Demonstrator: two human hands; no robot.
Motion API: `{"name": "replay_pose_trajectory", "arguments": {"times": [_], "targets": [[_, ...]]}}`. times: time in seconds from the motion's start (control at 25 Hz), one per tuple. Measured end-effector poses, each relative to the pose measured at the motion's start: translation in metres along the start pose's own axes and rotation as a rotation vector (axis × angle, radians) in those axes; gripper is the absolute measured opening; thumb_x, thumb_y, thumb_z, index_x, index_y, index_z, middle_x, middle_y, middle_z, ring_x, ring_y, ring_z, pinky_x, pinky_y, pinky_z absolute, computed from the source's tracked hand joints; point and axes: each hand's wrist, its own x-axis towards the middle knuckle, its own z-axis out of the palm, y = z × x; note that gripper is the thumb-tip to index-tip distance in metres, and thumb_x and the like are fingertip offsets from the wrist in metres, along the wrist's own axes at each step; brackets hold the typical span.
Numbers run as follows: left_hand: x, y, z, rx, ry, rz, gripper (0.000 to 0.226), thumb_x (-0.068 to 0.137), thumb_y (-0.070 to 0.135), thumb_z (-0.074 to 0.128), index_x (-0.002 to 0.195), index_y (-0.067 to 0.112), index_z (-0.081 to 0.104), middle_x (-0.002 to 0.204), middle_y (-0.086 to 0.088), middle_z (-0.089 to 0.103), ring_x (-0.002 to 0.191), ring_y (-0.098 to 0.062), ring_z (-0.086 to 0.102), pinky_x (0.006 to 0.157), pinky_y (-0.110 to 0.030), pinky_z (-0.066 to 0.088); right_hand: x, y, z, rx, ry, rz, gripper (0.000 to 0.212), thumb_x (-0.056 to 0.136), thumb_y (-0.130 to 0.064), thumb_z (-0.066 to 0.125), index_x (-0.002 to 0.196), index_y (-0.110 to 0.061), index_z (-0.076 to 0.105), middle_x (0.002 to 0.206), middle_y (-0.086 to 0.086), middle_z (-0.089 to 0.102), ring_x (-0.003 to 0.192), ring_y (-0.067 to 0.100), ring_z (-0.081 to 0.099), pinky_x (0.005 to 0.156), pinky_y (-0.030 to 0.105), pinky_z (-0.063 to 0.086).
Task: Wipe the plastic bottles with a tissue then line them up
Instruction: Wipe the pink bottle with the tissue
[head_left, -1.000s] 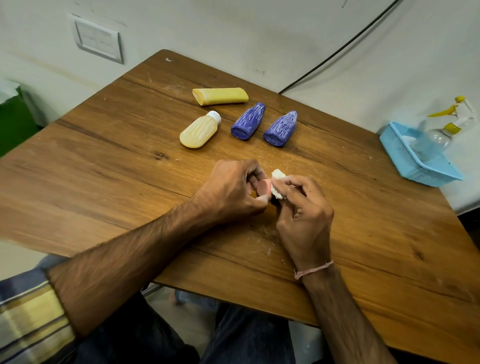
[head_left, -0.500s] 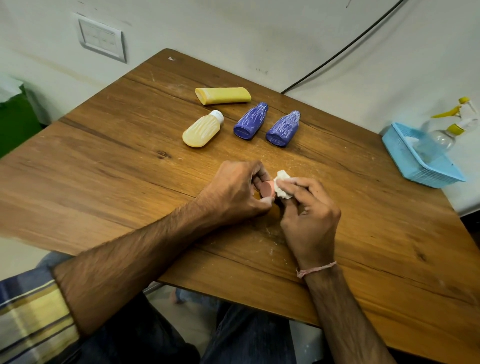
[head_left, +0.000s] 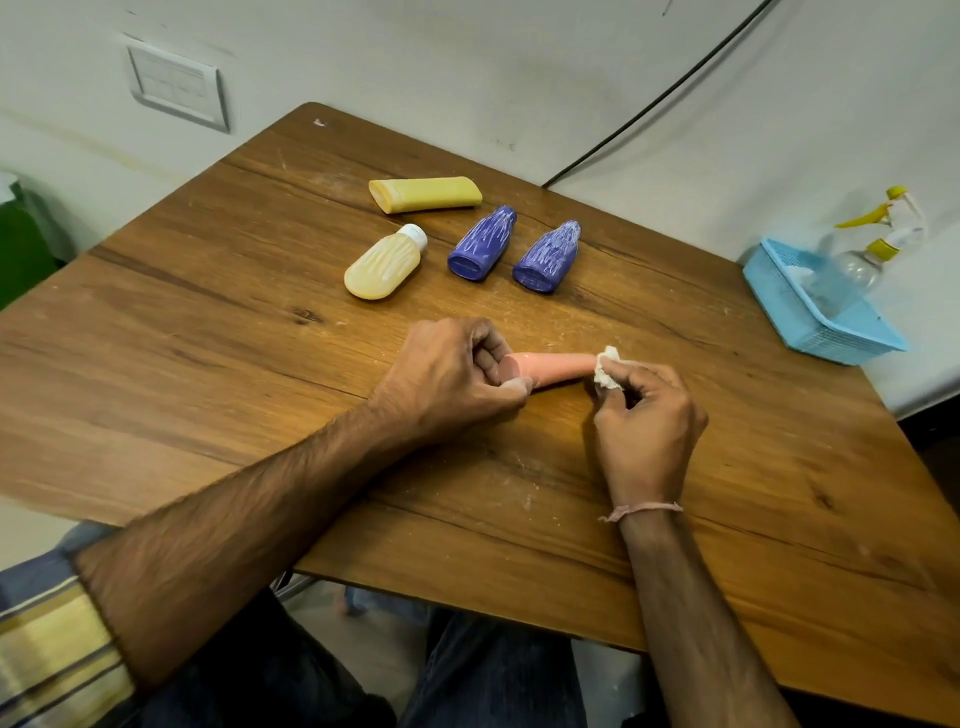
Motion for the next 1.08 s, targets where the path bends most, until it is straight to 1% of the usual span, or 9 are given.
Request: {"name": "replay_pose_trajectory", "arguments": {"times": [0.2,0.4,0.52,0.64,0.72,0.8,0.88,1.0,1.08], "targets": [[0.003,-0.002,0.000,-0.039,-0.007,-0.040,0.021,0.084,0.036,0.075,0.099,0.023,0.069,0.083,0.010,0.069,0.069,0.004,0.060,0.052,-0.004,0.044,0.005,0.003,-0.001,0.077,0.043,0.046,0.029,0.080,0.004,0.073,0.101,-0.016,0.078,0.100,-0.003,0.072,0.092,0.009,0.067,0.083,0.006,0.047],[0.003,0.000,-0.003,-0.029,0.000,0.038,0.053,0.091,0.041,0.068,0.137,0.031,0.045,0.091,0.008,0.067,0.072,0.001,0.061,0.057,-0.006,0.043,0.011,0.009,0.001,0.138,-0.035,0.065,0.027,0.082,-0.002,0.075,0.100,-0.021,0.078,0.099,-0.007,0.072,0.090,0.001,0.065,0.079,0.007,0.045],[0.001,-0.001,-0.001,0.029,-0.034,0.091,0.058,0.083,0.033,0.078,0.133,0.033,0.048,0.097,0.008,0.068,0.067,-0.003,0.064,0.059,-0.008,0.045,0.013,0.012,0.005,0.131,-0.044,0.094,0.025,0.082,-0.007,0.075,0.100,-0.024,0.078,0.096,-0.006,0.073,0.083,0.008,0.067,0.076,0.021,0.053],[0.002,0.000,-0.002,0.100,0.000,0.080,0.047,0.083,0.029,0.079,0.124,0.030,0.056,0.097,0.012,0.065,0.073,0.000,0.060,0.060,-0.007,0.042,0.015,0.011,0.008,0.129,-0.061,0.085,0.025,0.083,-0.006,0.074,0.101,-0.023,0.078,0.095,-0.006,0.073,0.081,0.005,0.066,0.075,0.016,0.051],[0.003,0.001,-0.002,0.161,0.025,0.100,0.045,0.081,0.030,0.081,0.121,0.028,0.060,0.107,0.012,0.061,0.077,-0.002,0.056,0.065,-0.011,0.040,0.017,0.009,0.008,0.131,-0.067,0.086,0.026,0.083,-0.003,0.074,0.102,-0.020,0.078,0.096,-0.008,0.072,0.084,0.002,0.066,0.077,0.010,0.049],[0.005,0.003,-0.001,0.200,0.031,0.112,0.045,0.080,0.029,0.081,0.119,0.026,0.061,0.112,0.010,0.059,0.085,-0.002,0.052,0.067,-0.010,0.037,0.016,0.003,0.008,0.111,-0.053,0.074,0.028,0.082,0.000,0.073,0.102,-0.019,0.079,0.096,-0.009,0.071,0.088,0.003,0.066,0.084,0.017,0.053],[0.005,0.004,0.000,0.211,0.024,0.077,0.044,0.080,0.030,0.081,0.118,0.025,0.061,0.106,0.012,0.057,0.091,-0.003,0.052,0.066,-0.007,0.036,0.008,-0.008,0.011,0.101,-0.063,-0.050,0.028,0.080,0.003,0.072,0.099,-0.016,0.079,0.095,-0.004,0.072,0.090,0.008,0.067,0.085,0.028,0.056],[0.004,0.002,0.001,0.187,0.045,0.041,0.038,0.077,0.028,0.084,0.107,0.023,0.062,0.089,0.014,0.062,0.081,-0.003,0.059,0.066,-0.007,0.041,-0.011,-0.028,0.016,0.131,-0.156,-0.385,0.030,0.077,0.009,0.071,0.096,-0.013,0.079,0.093,0.004,0.073,0.092,0.017,0.067,0.084,0.026,0.054],[0.003,0.003,0.001,0.157,0.053,0.031,0.037,0.076,0.025,0.085,0.103,0.025,0.061,0.081,0.015,0.060,0.074,0.002,0.056,0.063,-0.005,0.041,-0.010,-0.026,0.016,0.140,-0.143,-0.480,0.029,0.077,0.011,0.069,0.094,-0.010,0.079,0.090,0.006,0.072,0.090,0.020,0.066,0.082,0.024,0.052]]}}
